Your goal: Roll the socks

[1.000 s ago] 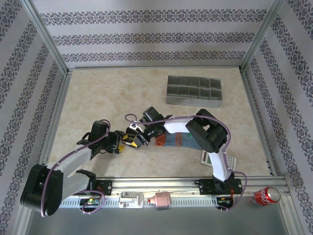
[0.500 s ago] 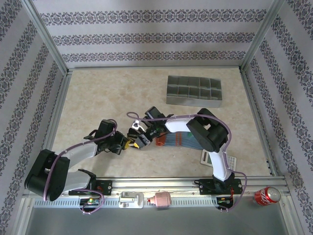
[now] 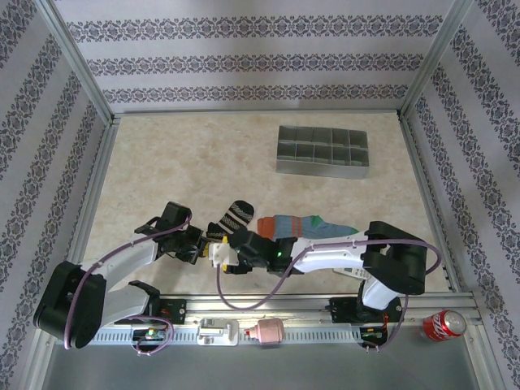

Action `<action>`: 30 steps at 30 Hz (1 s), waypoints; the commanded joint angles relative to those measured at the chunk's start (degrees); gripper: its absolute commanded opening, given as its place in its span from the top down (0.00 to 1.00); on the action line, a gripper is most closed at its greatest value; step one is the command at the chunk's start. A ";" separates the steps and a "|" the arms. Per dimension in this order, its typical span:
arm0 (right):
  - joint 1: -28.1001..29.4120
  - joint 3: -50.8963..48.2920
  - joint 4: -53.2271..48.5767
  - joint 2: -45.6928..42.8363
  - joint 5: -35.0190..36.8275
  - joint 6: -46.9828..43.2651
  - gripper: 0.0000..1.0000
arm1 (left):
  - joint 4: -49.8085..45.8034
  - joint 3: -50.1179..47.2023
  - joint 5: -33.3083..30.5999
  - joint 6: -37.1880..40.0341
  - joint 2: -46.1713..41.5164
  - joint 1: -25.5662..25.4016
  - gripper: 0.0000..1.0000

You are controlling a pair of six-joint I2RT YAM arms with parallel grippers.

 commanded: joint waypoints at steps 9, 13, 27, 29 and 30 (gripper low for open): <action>4.52 7.01 10.40 15.72 23.61 -21.71 0.51 | -7.21 1.02 -1.86 0.37 2.85 -0.21 1.00; 3.90 7.76 8.54 18.80 25.08 -20.15 0.64 | -6.87 0.97 -1.68 0.47 2.90 -0.08 1.00; -1.13 5.55 -7.47 16.36 5.15 -3.31 1.00 | -11.67 4.25 -4.63 2.34 -6.52 3.82 0.37; -2.31 4.91 -8.12 15.89 1.29 -0.91 1.00 | -12.89 4.53 -4.64 2.76 -8.09 5.71 0.33; -3.19 4.72 -8.67 15.59 -1.54 0.49 1.00 | -13.11 4.31 -4.59 2.89 -8.79 6.72 0.32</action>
